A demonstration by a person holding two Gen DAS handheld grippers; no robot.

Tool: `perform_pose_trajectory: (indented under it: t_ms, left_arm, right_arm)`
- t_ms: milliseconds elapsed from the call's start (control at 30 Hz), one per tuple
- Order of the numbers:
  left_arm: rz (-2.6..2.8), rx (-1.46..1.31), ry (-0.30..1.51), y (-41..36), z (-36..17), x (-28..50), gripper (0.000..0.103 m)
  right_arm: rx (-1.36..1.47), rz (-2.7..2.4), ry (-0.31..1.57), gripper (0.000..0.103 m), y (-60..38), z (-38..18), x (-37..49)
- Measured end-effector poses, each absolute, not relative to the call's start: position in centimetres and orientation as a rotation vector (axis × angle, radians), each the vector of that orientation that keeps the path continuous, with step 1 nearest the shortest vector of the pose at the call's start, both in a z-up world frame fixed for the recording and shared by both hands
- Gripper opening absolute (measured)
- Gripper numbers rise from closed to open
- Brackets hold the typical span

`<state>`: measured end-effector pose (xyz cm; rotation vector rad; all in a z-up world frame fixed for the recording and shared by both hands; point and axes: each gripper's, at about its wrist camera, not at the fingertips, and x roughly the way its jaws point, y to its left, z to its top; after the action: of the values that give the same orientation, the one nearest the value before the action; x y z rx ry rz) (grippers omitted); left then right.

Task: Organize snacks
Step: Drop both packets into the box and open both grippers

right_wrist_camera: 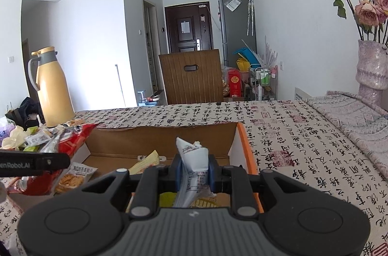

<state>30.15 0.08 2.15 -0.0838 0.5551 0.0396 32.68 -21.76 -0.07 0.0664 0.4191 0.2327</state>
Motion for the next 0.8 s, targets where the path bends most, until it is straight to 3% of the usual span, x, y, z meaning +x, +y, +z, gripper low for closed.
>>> perform_pose_trajectory:
  t_ms: [100,167,233,300,333,400,467,800]
  left_arm:
    - [0.044,-0.089,0.542,0.2,2.3,29.8,0.059]
    - [0.046,-0.094,0.524,0.3,2.5,29.5,0.077]
    - [0.053,-0.091,0.508,0.3,2.7,29.3,0.084]
    - [0.053,-0.091,0.502,0.3,2.8,29.2,0.092]
    - [0.061,-0.092,0.498,0.3,2.8,29.1,0.101]
    - [0.073,-0.095,0.486,0.4,2.9,28.9,0.103]
    - [0.075,-0.098,0.481,0.5,3.0,28.8,0.103]
    - [0.077,-0.107,0.48,0.5,2.9,28.6,0.103]
  right_arm:
    - [0.076,0.238,0.422,0.029,-21.9,-0.2,32.6]
    - [0.087,0.239,0.417,0.03,-22.1,0.0,32.5]
    - [0.101,0.238,0.414,0.042,-22.3,0.1,32.3]
    - [0.109,0.23,0.404,0.072,-22.5,0.1,32.2]
    - [0.111,0.227,0.396,0.077,-22.6,0.2,32.1]
    - [0.115,0.222,0.382,0.092,-22.7,0.3,31.9]
    - [0.122,0.222,0.375,0.101,-22.8,0.4,31.7]
    - [0.121,0.212,0.37,0.103,-22.8,0.5,31.5]
